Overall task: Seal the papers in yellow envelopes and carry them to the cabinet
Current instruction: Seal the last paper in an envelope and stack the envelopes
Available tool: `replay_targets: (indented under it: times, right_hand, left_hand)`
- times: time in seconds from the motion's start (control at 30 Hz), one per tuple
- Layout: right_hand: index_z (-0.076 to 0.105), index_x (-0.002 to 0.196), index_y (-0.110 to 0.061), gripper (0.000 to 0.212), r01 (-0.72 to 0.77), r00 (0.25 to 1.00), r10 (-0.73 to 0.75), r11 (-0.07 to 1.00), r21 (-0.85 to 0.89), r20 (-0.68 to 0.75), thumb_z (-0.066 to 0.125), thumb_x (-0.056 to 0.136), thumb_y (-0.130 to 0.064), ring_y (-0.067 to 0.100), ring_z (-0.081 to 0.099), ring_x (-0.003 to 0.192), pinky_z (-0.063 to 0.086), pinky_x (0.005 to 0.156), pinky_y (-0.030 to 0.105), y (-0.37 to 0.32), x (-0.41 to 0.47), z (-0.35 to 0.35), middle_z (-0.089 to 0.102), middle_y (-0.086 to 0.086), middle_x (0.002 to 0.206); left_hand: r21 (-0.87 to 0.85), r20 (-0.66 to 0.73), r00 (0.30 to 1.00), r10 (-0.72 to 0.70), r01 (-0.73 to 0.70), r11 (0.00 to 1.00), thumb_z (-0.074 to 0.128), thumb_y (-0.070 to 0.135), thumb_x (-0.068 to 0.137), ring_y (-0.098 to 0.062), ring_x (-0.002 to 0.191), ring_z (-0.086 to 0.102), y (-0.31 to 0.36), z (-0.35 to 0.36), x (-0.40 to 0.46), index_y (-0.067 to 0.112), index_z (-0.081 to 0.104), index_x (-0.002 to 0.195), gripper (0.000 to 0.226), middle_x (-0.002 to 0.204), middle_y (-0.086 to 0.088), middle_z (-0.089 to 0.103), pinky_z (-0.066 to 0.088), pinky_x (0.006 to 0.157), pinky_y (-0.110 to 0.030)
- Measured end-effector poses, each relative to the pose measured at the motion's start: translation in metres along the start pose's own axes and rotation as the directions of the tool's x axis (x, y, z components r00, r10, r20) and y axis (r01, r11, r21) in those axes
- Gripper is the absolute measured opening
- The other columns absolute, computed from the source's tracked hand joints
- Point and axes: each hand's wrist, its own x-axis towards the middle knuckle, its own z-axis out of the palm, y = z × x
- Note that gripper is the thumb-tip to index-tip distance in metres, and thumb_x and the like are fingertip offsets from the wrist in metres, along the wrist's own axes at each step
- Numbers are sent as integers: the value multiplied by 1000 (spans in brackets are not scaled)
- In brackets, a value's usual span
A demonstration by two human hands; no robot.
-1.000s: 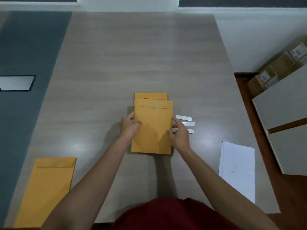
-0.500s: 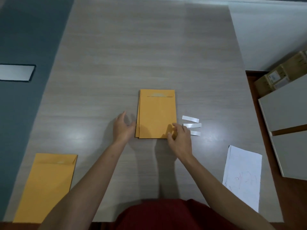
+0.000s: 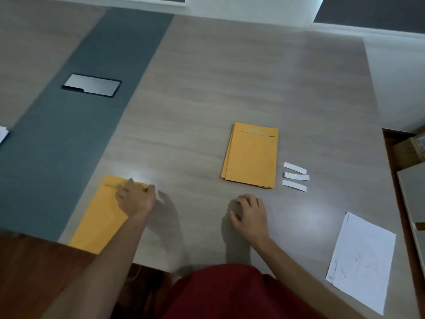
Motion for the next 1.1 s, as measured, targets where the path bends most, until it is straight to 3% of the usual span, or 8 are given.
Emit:
replay_targets:
  times: [0.13,0.27,0.37,0.5,0.63,0.83,0.97,1.1]
  right_hand:
    - [59,124,-16,43,-6,1000,6,1000,15,6,57,89,-39,21,44,117,38,102,32,-9,-2,3,52,1,128]
    - [59,124,-17,41,8,1000,-8,1000,2,2,58,89,-38,22,44,117,38,101,32,-11,-11,6,52,1,129]
    - [61,121,-16,38,-10,1000,11,999,46,-26,60,89,-35,21,45,113,38,99,31,-11,-21,8,55,1,125]
    - [61,119,-16,35,-58,998,62,991,119,-29,60,90,-35,19,46,109,41,97,31,-9,-37,10,57,2,117]
    - [63,117,-13,34,-88,994,99,979,185,-47,61,91,-36,22,49,107,42,94,34,-2,-55,8,59,4,112]
    - [61,118,-14,45,-200,973,223,944,263,-63,67,85,-44,19,50,106,47,88,31,16,-82,3,57,3,109]
    - [57,121,-14,47,-289,946,318,910,297,-56,72,82,-35,16,54,103,50,83,29,35,-97,-3,53,2,111]
    - [57,118,-15,40,-361,904,422,843,398,-72,68,81,-26,15,59,90,53,78,32,51,-105,-12,59,1,101]
  left_hand:
    - [115,138,989,-59,43,992,50,55,94,-42,147,10,-22,4,-2,20,17,156,79,163,-15,8,23,114,-58]
    - [238,215,969,122,-173,956,44,54,97,-42,148,3,-35,13,-21,23,16,156,72,164,-14,1,19,115,-57]
    - [328,291,913,287,-377,866,42,56,97,-43,148,2,-38,23,-53,24,13,156,73,164,-14,-2,17,117,-56]
    - [355,358,753,552,-656,666,42,56,96,-41,148,10,-36,40,-103,26,21,155,69,164,-13,8,21,115,-54]
    - [299,449,571,687,-821,486,42,58,93,-30,149,14,-29,59,-142,25,17,157,76,165,-5,12,26,113,-49]
    - [169,570,310,761,-951,261,52,44,91,-21,149,18,-14,84,-189,19,25,155,75,165,4,11,29,112,-40]
    - [99,601,166,782,-986,133,49,41,92,-19,149,16,-3,89,-205,21,25,156,71,166,5,8,30,112,-38]
    - [69,633,116,765,-993,93,48,41,92,-17,150,13,7,91,-216,23,23,156,71,166,7,2,31,111,-41]
